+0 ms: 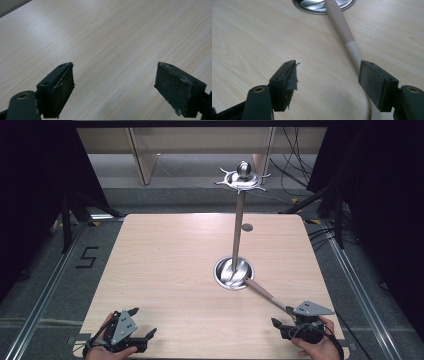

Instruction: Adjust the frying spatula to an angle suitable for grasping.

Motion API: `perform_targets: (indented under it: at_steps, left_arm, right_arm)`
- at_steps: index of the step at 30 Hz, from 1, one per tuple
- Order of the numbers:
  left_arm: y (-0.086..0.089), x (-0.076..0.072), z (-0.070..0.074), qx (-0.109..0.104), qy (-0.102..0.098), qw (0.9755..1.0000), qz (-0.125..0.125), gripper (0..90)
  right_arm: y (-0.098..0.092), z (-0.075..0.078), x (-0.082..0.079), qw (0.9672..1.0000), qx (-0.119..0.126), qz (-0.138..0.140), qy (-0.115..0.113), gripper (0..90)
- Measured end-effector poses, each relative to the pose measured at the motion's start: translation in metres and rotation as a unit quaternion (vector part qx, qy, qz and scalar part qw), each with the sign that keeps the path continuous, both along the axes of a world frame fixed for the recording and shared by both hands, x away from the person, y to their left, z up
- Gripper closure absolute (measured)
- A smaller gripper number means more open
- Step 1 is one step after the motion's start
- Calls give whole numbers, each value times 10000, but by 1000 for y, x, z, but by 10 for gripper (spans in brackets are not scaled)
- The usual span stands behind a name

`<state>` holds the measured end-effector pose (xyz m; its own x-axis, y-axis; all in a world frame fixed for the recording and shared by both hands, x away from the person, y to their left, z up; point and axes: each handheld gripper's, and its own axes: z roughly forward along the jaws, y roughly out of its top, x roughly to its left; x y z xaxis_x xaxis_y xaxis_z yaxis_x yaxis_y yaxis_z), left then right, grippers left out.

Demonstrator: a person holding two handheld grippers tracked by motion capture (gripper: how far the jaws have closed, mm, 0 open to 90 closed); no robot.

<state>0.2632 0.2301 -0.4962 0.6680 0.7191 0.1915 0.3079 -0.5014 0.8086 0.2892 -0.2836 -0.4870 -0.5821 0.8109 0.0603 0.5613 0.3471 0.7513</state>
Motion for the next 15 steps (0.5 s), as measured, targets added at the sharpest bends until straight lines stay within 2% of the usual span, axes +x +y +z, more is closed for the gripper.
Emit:
perform_targets:
  at_steps: [1,2,3,4,5,8,9,10,11,12,14,15]
  left_arm:
    - [1,1,1,93,-11,10000,-19,149]
    - [1,1,1,68,-13,10000,-12,149]
    - [0,-2,0,-21,104,9999,133,150]
    - [-1,-2,-1,-33,81,9999,136,149]
    - [0,-2,0,13,26,9999,116,150]
    - [-1,-2,-1,-44,103,9998,132,150]
    - [-1,-2,-1,-84,82,9998,134,150]
    - [0,0,0,7,-3,10000,4,150]
    - [1,0,1,78,-16,10000,-12,149]
    - [1,1,0,45,-74,10000,4,150]
    - [1,1,1,90,-17,10000,-15,150]
    - [0,0,0,27,2,10000,10,150]
  right_arm:
    - [0,0,-1,10000,37,-43,53,319]
    - [0,0,0,10000,16,-26,34,319]
    - [0,0,0,10000,-7,-32,29,319]
    - [1,-1,1,10000,-7,-28,43,318]
    - [1,-1,1,10000,25,-17,21,319]
    - [2,0,1,10000,24,3,34,319]
    - [2,1,1,10000,31,-2,18,319]
    - [3,1,2,10000,78,-12,-49,320]
    - [4,3,3,10000,81,-24,-42,320]
    - [4,4,5,9999,120,9,-90,319]
    - [6,6,6,9998,200,-86,-11,320]
    - [5,6,11,9997,196,28,-127,320]
